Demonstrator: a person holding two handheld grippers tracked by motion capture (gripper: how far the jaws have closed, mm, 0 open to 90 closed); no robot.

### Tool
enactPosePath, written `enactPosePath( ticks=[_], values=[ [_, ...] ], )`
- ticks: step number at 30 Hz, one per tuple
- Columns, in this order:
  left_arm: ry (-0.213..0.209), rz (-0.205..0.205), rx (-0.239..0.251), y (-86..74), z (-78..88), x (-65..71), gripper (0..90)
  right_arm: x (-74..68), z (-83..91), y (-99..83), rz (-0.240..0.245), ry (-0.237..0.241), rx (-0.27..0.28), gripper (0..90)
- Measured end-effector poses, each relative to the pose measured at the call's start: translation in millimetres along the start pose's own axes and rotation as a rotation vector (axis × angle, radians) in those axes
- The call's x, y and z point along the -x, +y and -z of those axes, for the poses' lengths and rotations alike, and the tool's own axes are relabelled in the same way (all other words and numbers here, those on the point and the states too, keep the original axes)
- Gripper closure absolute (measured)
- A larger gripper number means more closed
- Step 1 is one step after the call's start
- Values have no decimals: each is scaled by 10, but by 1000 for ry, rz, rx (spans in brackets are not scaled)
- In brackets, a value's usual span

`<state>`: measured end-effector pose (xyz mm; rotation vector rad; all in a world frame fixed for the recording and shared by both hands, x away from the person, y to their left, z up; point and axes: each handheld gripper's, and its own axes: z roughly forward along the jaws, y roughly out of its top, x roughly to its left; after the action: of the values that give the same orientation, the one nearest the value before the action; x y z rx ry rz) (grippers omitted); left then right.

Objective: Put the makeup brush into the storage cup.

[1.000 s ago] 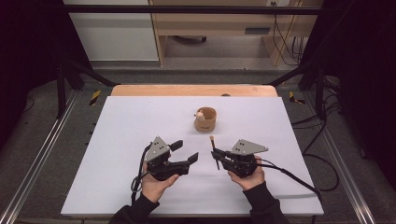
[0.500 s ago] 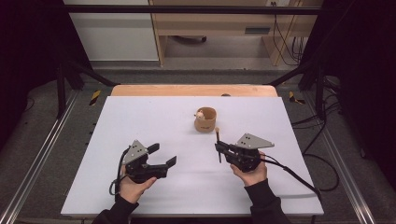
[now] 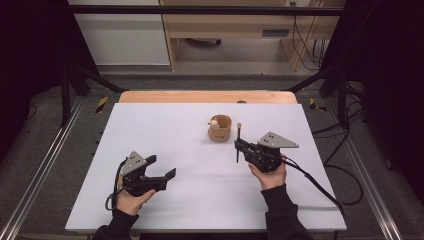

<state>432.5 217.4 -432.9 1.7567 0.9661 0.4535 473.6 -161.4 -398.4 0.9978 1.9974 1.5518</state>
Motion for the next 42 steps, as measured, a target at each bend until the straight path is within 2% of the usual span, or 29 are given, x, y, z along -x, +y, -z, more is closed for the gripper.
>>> enactPosePath(
  ticks=[13, 21, 28, 42],
  values=[
    [20, 8, -17, -36, 6, -65, 75, 144, -171, 176, -37, -54, 29, 832],
    [24, 11, -21, -42, 22, -100, 73, 206, -302, 269, -36, -79, 31, 832],
    [31, 13, -23, -48, 30, -122, 73, 267, -409, 317, -54, -100, 26, 832],
    [33, 16, -25, -51, 40, -151, 70, 315, -586, 464, -56, -121, 32, 832]
  ],
)
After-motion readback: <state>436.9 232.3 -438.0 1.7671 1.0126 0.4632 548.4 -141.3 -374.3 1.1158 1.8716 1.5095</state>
